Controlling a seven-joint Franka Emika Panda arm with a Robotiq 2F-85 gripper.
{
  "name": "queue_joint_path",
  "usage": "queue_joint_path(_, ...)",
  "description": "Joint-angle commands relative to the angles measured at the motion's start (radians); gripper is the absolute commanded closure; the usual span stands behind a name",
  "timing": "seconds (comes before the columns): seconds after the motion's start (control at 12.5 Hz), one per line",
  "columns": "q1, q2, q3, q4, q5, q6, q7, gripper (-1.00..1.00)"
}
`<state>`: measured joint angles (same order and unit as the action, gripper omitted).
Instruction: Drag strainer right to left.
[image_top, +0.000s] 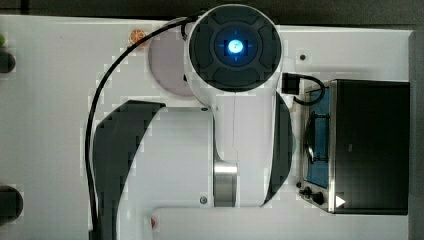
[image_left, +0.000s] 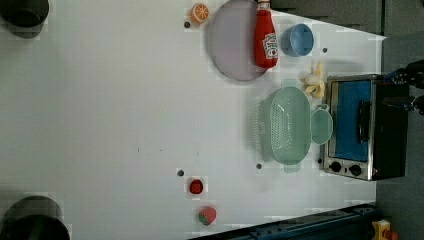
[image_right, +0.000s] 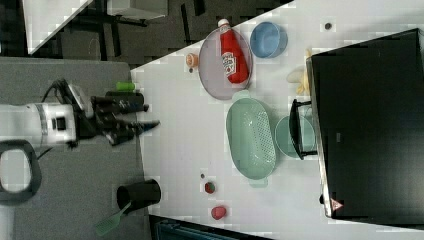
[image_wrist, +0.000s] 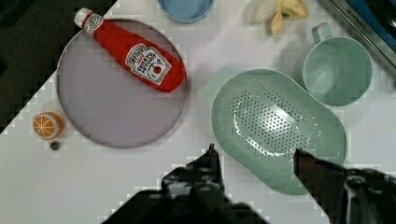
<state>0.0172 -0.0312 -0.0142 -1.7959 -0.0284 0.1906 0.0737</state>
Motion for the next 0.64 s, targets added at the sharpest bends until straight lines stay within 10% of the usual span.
queue_joint_path(0.08,-0.015,-0.466,-0.058,-0.220,-0.021,-0.247,0.075,-0.40)
queue_joint_path(0.32,-0.013,-0.433,-0.054,-0.283,-0.021,-0.210,0.076,-1.00)
queue_joint_path(0.64,-0.013,-0.316,-0.044,-0.450,-0.020,0.029,0.122,-1.00)
